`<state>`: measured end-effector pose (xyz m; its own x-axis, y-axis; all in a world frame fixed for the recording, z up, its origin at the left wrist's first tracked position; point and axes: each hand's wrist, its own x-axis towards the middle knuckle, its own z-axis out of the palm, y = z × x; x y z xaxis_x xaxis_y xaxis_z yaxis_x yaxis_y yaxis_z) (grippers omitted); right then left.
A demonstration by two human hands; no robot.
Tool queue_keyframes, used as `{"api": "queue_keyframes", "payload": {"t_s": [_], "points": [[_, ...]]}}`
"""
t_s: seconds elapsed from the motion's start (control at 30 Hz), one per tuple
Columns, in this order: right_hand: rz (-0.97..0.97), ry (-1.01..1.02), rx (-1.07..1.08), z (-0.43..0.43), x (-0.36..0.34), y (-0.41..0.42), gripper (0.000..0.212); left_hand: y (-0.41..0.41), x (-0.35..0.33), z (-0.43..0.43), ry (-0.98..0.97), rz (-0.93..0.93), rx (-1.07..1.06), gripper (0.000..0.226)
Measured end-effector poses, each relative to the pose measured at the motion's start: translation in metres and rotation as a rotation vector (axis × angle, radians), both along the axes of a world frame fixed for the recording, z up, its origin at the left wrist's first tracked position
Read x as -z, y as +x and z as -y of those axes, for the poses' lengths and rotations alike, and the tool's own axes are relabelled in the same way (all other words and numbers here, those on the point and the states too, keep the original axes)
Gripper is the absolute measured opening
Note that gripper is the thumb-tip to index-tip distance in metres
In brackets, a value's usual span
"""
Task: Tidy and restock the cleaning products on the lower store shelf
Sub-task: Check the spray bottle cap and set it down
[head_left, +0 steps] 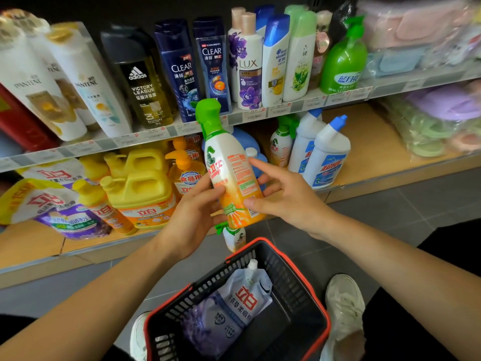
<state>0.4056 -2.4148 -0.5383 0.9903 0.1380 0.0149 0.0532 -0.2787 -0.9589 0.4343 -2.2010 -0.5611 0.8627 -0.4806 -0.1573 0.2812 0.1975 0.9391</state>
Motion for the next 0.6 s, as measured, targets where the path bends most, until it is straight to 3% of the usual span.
{"api": "queue_keyframes", "payload": {"t_s": [0.1, 0.27, 0.43, 0.6], "points": [[-0.007, 0.061, 0.005, -0.0033, 0.0022, 0.0009, 0.076, 0.0009, -0.0014, 0.0005, 0.036, 0.042, -0.032, 0.051], [-0.078, 0.273, 0.049, -0.001, 0.0083, 0.0011, 0.054, -0.0003, -0.0023, 0.0041, 0.084, 0.022, -0.09, 0.052], [-0.225, 0.485, 0.089, 0.001, 0.01, 0.003, 0.05, -0.0003, -0.0061, 0.0061, 0.05, 0.015, -0.019, 0.035], [-0.279, 0.442, 0.072, 0.0028, 0.009, 0.0064, 0.028, -0.0036, -0.0063, 0.0052, 0.065, 0.096, -0.012, 0.055]]}}
